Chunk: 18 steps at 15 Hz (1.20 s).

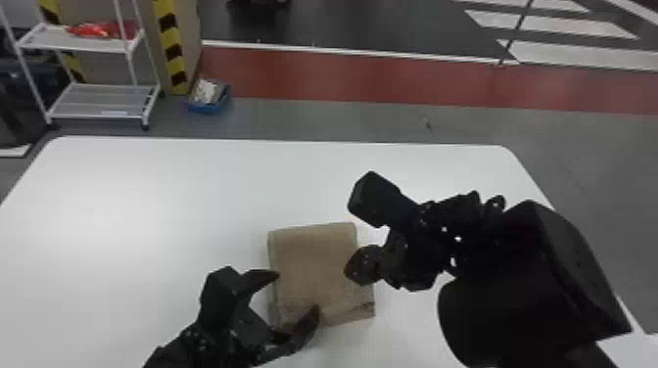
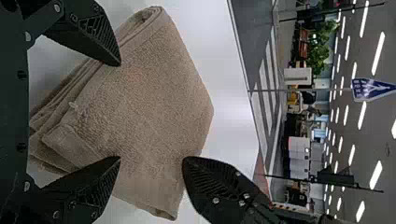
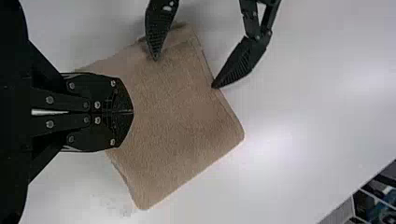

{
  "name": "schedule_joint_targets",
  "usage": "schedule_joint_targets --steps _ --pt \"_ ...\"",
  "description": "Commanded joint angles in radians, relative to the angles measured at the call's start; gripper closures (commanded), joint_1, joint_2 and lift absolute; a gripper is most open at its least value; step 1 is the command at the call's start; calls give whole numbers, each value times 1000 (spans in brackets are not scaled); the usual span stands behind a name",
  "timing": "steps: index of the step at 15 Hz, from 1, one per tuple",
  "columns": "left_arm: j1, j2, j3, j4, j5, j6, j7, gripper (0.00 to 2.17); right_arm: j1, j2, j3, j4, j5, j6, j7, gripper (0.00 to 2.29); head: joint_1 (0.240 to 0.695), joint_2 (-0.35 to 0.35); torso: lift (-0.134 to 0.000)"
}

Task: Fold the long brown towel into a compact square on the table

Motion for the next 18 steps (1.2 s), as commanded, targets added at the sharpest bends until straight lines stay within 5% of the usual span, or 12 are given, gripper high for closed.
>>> schedule_joint_targets --steps 1,9,18 --pt "8 5 -1 -8 0 0 0 205 -10 39 -38 30 -4 -9 -59 1480 695 -146 -123" --pt "23 8 4 -26 0 -3 -5 208 -85 152 -53 272 39 -45 -158 1480 695 -157 -123" --pt "17 8 1 -28 -1 0 -6 208 -96 156 -51 326 53 -55 -168 1480 695 -168 -123"
